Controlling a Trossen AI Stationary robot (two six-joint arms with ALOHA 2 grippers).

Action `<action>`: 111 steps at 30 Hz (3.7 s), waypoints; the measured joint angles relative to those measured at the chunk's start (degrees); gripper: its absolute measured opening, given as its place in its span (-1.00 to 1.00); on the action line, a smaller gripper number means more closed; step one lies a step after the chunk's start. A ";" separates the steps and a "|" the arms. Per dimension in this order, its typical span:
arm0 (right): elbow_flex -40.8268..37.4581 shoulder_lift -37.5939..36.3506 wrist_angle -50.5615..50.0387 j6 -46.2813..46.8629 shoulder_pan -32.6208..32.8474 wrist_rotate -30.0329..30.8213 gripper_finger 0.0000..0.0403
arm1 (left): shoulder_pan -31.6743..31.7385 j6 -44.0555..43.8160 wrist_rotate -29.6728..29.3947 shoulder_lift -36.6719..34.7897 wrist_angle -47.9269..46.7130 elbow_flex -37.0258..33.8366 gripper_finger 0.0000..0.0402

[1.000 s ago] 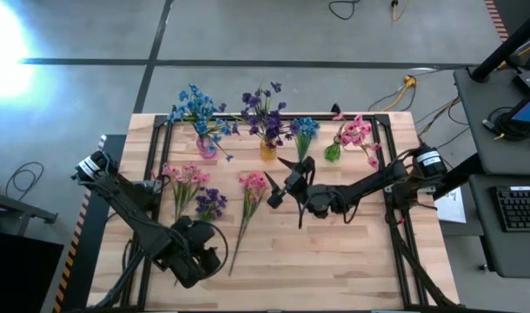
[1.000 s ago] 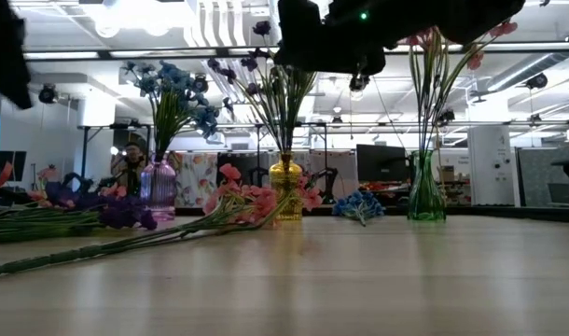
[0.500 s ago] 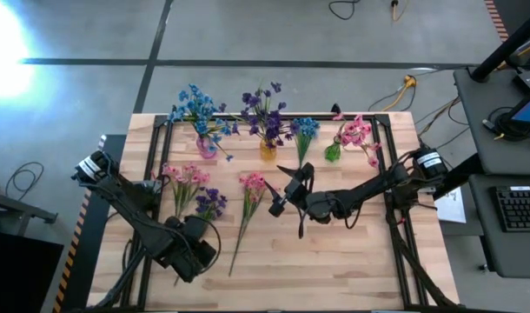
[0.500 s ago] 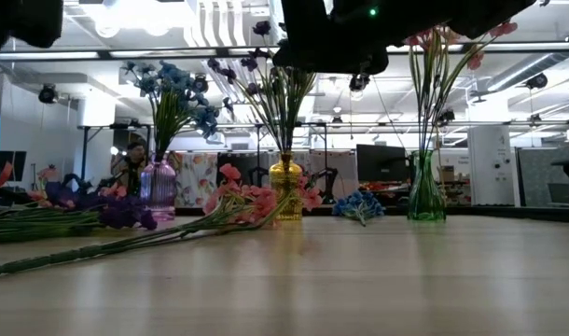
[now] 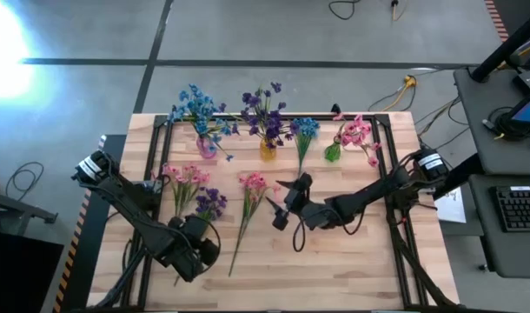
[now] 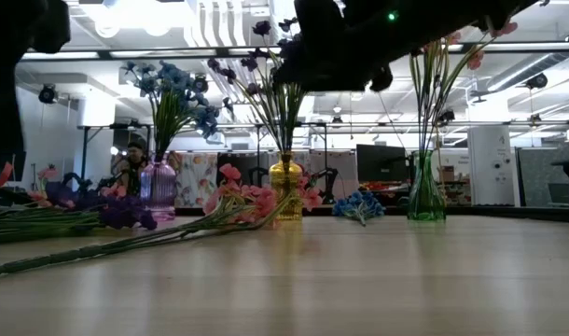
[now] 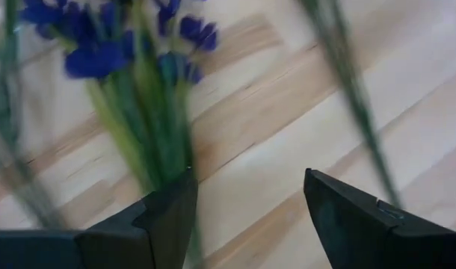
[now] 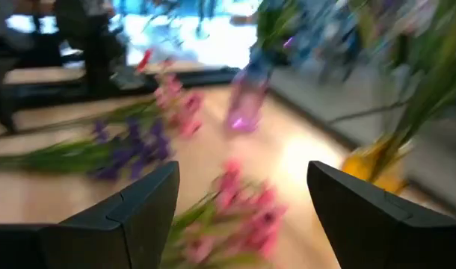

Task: Sort flowers into vase by color
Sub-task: Put the right pink flowers into the green vase

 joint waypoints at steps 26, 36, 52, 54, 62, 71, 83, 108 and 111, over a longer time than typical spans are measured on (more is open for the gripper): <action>0.00 -5.79 -29.77 27.15 3.85 -26.90 0.42 | 8.09 7.93 -10.51 13.56 18.30 3.74 0.15; 0.00 -5.81 -30.04 27.52 4.28 -26.86 0.42 | 10.06 12.94 -9.22 20.68 18.69 8.80 0.15; 0.00 -5.81 -31.57 27.32 4.28 -26.87 0.42 | 10.81 12.13 -9.43 27.02 17.13 12.35 -0.73; 0.00 -5.82 -32.00 27.32 4.36 -26.88 0.42 | 10.83 11.95 -9.07 27.10 16.38 12.86 -0.89; 0.00 -5.82 -33.73 27.32 4.92 -27.09 0.42 | 10.83 12.89 -7.36 27.30 10.03 15.44 -0.99; -0.02 -11.32 -42.52 29.75 5.67 -30.03 0.42 | 10.15 16.88 -7.70 23.27 4.39 17.01 -1.00; -0.02 -21.92 -56.41 34.79 10.57 -29.86 0.42 | 5.78 24.89 -14.16 10.67 4.26 16.02 -1.00; -1.71 -24.29 -57.87 40.38 17.11 -27.86 0.42 | 11.23 38.06 -3.82 13.12 11.49 16.02 -0.49; -2.34 -24.29 -57.67 40.50 17.11 -27.86 0.42 | 12.56 38.76 -1.72 16.80 11.66 16.04 -0.22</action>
